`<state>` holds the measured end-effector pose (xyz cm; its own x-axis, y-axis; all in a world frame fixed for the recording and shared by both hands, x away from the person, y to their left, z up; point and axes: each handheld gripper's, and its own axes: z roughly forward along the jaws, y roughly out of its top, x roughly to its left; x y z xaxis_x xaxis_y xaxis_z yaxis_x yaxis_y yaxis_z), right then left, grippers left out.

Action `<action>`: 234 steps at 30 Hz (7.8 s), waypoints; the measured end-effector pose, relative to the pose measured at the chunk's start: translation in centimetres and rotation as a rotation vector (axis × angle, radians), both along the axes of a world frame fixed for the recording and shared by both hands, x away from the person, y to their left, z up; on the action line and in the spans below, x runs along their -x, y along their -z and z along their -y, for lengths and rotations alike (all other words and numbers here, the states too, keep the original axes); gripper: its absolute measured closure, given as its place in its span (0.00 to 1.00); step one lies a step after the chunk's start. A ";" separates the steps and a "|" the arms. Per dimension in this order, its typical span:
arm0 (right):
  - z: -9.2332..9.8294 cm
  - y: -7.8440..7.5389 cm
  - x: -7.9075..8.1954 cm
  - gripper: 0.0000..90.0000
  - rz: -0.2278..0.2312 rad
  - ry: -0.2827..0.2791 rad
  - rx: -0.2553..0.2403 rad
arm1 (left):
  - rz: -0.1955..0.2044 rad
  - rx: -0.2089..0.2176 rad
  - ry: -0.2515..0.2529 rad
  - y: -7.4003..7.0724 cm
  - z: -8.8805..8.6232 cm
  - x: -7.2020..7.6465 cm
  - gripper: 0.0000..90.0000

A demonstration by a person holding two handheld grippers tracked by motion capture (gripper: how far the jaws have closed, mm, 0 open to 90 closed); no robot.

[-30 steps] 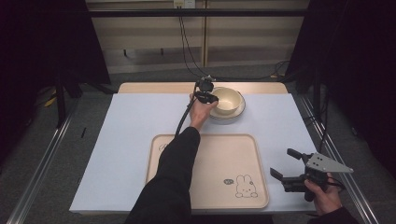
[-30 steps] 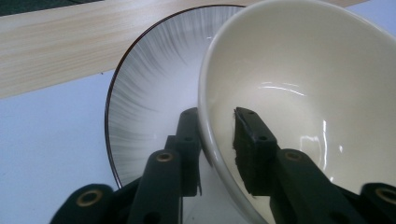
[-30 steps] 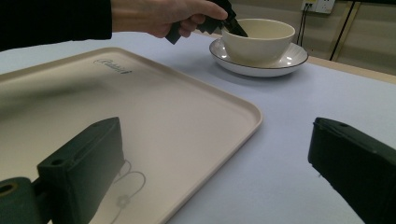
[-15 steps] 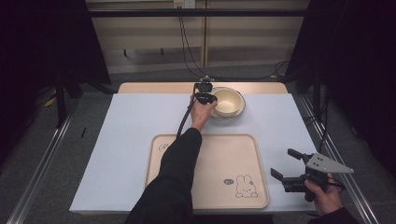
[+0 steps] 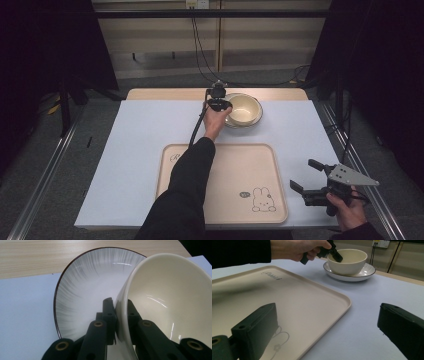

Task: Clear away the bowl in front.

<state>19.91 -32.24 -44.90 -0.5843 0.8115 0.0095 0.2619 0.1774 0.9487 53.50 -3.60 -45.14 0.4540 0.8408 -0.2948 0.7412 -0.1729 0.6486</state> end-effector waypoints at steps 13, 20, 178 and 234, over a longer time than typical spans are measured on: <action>0.0 0.0 0.0 0.03 0.001 -0.001 -0.002 | 0.026 0.020 -0.018 -0.8 -0.6 0.2 0.92; 0.0 0.0 0.0 0.03 0.004 0.004 -0.003 | 0.041 0.047 -0.013 -1.7 -0.9 0.4 0.92; -0.3 0.2 -0.3 0.00 0.062 0.040 -0.022 | -0.009 0.020 0.325 0.9 3.0 12.0 0.76; -0.3 0.2 -0.3 0.00 0.080 0.056 -0.010 | 0.433 0.058 0.205 -5.2 -9.7 17.8 0.04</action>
